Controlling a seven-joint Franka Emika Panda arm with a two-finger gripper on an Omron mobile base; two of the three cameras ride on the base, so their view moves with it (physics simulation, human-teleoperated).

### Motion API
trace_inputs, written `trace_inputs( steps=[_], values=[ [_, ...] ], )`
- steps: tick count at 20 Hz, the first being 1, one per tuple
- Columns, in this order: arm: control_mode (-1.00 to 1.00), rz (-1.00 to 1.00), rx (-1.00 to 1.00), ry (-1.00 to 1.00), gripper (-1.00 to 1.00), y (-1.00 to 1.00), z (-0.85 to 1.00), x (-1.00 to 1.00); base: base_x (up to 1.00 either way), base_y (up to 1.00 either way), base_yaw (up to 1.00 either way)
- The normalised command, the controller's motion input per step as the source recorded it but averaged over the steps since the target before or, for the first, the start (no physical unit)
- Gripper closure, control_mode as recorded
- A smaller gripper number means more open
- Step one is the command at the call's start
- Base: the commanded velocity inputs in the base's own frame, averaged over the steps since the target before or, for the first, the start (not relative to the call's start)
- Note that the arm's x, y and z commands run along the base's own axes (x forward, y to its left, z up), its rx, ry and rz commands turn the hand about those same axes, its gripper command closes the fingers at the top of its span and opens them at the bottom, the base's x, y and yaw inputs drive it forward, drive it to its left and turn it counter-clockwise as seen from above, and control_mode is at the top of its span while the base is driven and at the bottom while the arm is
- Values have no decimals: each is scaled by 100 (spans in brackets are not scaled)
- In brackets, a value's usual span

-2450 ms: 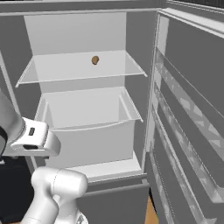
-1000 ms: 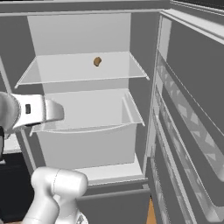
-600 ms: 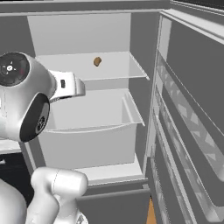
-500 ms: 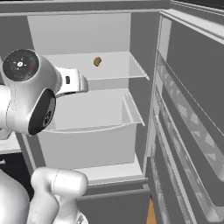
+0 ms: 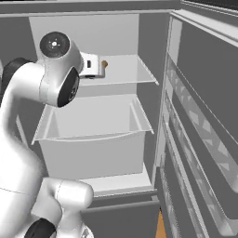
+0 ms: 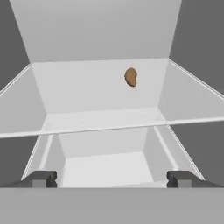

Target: Place one sweet potato and one steak in each tupperware on the nearby counter, to pack two identical lunches.

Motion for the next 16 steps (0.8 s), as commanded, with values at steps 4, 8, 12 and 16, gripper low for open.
trace_inputs(
  steps=[4,8,12,16],
  values=[
    [-100,-5,0,1,-100,1,-10,90,0,0,0],
    [-100,-4,0,2,-100,0,-48,90,0,0,0],
    [-100,0,0,0,-100,28,-20,98,0,0,0],
    [-100,0,0,2,-100,16,0,87,0,0,0]
  ],
)
